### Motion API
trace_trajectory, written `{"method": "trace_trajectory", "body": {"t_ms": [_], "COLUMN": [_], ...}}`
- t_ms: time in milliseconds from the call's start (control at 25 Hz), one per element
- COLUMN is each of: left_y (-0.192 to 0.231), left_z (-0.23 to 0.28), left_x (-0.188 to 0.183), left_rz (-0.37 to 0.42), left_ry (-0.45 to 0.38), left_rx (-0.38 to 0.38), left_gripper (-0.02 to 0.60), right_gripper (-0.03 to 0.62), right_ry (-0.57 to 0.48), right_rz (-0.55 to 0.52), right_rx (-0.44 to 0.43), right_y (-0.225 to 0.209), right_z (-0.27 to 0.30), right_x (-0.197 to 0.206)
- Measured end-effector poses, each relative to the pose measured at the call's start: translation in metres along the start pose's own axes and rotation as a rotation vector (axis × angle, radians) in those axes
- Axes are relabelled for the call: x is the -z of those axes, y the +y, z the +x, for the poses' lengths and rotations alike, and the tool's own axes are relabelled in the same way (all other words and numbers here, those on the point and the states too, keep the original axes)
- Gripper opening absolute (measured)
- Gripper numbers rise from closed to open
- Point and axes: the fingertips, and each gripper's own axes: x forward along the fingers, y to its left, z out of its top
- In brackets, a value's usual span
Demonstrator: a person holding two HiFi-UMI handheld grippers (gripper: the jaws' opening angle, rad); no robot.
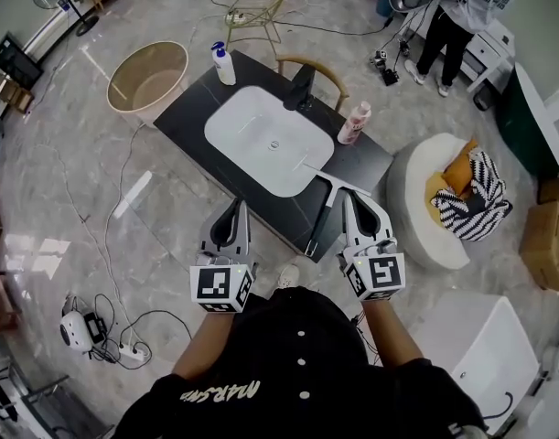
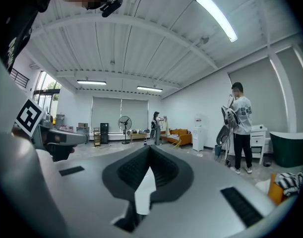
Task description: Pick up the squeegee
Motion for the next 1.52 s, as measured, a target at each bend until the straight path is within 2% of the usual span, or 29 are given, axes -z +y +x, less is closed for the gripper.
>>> {"method": "trace_trajectory", "body": {"t_ms": [280,600,840,1000,1280,1320,1400,1520], "left_y": [0.008,0.008,0.018,0.019,0.009,0.008,0.006,0.003], "left_z": [0.019,0.047,0.059,0.067,0.078,0.080,0.084,0.088], "left_x": [0.005,-0.002,0.009,0.023,0.043,0.045,0.050,0.058], "left_rz": [0.000,0.018,0.007,-0.006,-0.010,-0.011,-0.015,-0.018], "left_ry": [0.031,0.034,0.073,0.112,0.155,0.162,0.175,0.193], "left_rx": [0.018,0.116,0.145,0.166,0.229,0.235,0.245,0.260], "left_gripper": [0.020,0.020,0.020,0.020,0.020,0.020,0.020,0.020], "right_gripper": [-0.005,-0.005,-0.005,-0.004,-0.001,0.011,0.088,0.141], "right_ry": [0.018,0.028,0.108,0.211,0.467,0.497,0.560,0.645], "right_rz": [0.015,0.022,0.045,0.062,0.125,0.136,0.161,0.179], "right_rx": [0.029,0.079,0.127,0.150,0.221,0.237,0.268,0.297], "right_y": [-0.013,-0.018,-0.028,-0.037,-0.051,-0.052,-0.055,-0.057], "right_z": [0.019,0.045,0.067,0.076,0.079,0.078,0.075,0.072], "right_x": [0.007,0.007,0.035,0.084,0.206,0.221,0.248,0.284]}}
